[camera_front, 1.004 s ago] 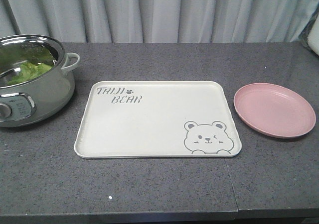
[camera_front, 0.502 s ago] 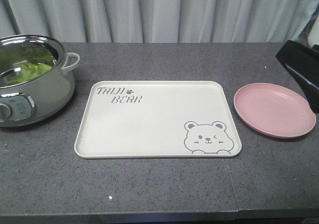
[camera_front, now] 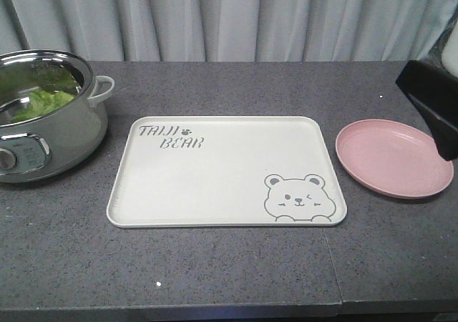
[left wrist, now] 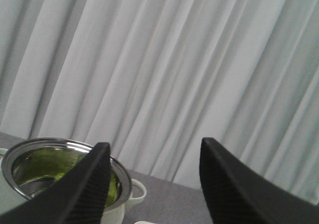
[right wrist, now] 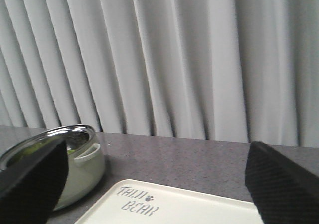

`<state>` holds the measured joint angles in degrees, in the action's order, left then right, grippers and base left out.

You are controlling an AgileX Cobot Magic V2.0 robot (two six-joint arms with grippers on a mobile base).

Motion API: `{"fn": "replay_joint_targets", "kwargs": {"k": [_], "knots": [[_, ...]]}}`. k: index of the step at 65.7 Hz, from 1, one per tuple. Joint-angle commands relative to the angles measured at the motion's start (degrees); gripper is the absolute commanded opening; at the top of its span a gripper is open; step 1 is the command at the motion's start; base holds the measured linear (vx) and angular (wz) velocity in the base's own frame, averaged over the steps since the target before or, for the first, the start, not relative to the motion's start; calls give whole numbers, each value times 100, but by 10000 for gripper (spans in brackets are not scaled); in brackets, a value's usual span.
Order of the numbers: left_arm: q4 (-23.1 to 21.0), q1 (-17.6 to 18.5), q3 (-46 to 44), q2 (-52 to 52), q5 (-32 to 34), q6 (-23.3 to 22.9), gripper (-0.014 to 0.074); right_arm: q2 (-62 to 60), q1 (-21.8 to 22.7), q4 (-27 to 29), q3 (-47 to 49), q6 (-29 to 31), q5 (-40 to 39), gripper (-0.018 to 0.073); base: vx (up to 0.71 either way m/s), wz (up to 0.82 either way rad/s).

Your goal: Transfer vegetables to tray and serve

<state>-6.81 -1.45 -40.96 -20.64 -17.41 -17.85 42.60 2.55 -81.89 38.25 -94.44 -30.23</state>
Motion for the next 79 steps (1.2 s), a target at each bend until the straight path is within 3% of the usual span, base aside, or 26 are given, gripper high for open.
{"fn": "replay_joint_targets", "kwargs": {"k": [1, 11, 26, 32, 40, 50, 58, 79], "knots": [[-8, -11, -993, -1003, -54, 559, 398, -9, 30, -99, 228, -36, 314, 689, 0, 0], [332, -19, -2957, -2955, -1300, 972, 398, -9, 30, -180, 228, -40, 650, 678, 0, 0], [1816, -19, -5978, -5705, -4219, 972, 398, -9, 30, -335, 228, -104, 742, 660, 0, 0], [2461, -19, -6960, -6662, -4791, 931, 398, -9, 30, -335, 228, -142, 742, 649, 0, 0], [2834, -19, -7533, -7442, -4933, 780, 398, -9, 30, -335, 228, -147, 725, 635, 0, 0], [2559, -19, -7652, -7876, -5027, 809, 398, -9, 30, -335, 228, -147, 725, 612, 0, 0], [2013, -65, -7652, -8025, -4968, 850, 399, -9, 30, -327, 209, -147, 725, 594, 0, 0], [965, -599, -7652, -8254, -4845, 1101, 463, -9, 30, -430, 201, -173, 712, 590, 0, 0]]}}
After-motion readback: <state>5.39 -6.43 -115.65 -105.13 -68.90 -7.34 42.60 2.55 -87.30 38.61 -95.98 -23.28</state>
